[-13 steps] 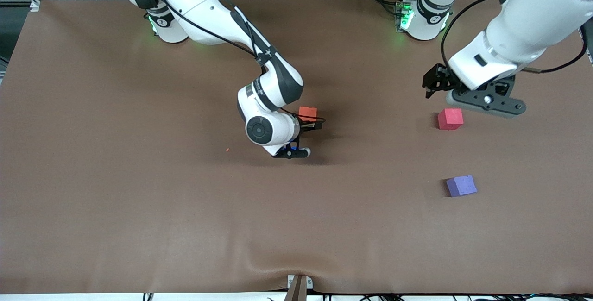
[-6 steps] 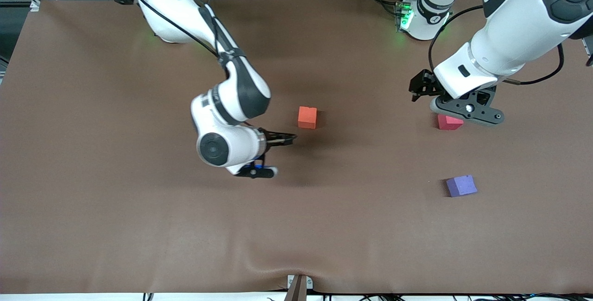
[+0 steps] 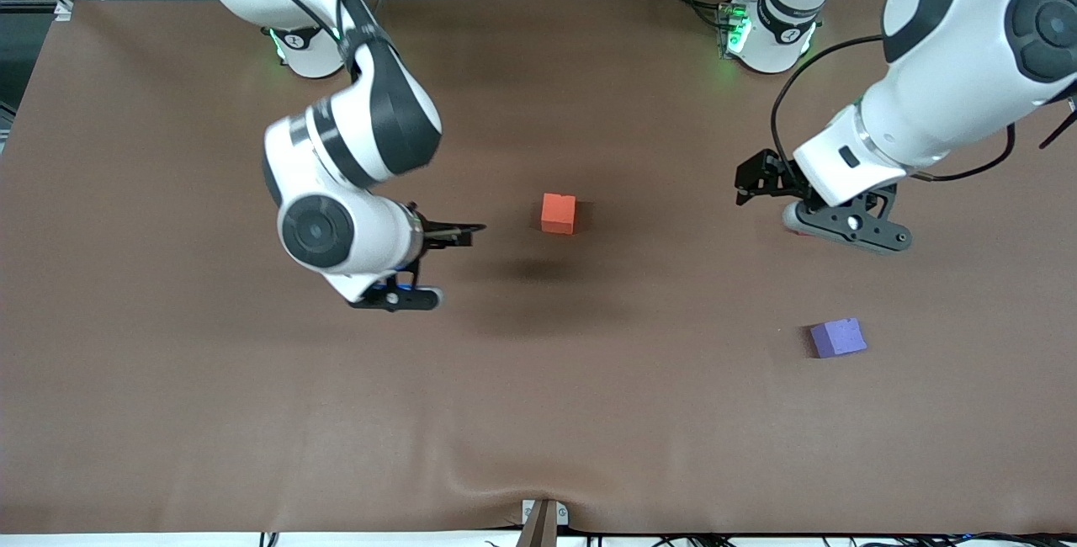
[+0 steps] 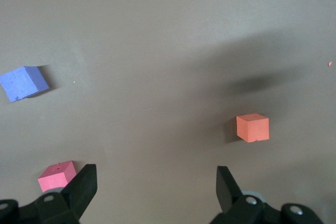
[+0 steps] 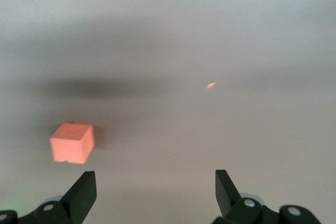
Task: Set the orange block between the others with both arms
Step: 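Set down the orange cube, open the right gripper while the left gripper approaches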
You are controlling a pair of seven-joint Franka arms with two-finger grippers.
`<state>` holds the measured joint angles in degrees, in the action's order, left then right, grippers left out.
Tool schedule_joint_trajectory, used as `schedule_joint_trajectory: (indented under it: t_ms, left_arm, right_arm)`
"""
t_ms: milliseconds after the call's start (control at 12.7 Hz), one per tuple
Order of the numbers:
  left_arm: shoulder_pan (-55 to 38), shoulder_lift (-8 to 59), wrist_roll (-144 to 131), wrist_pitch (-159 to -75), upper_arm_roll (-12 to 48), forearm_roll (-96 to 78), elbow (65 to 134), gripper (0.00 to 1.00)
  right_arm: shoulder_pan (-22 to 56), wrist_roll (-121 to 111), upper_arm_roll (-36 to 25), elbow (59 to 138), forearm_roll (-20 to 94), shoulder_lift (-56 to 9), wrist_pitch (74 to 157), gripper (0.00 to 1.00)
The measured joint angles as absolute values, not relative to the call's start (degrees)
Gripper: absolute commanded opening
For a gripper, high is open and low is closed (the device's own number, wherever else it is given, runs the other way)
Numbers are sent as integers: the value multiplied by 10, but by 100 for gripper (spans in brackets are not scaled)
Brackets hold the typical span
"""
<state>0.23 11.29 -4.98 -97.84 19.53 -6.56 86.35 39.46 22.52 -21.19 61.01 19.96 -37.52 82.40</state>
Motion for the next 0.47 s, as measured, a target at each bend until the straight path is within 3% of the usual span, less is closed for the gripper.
schedule_joint_trajectory:
  t_ms: [471]
  left_arm:
    - [-7, 171, -164, -1059, 196, -104, 864, 100]
  right_arm:
    - [339, 223, -221, 612, 163, -299, 762, 100]
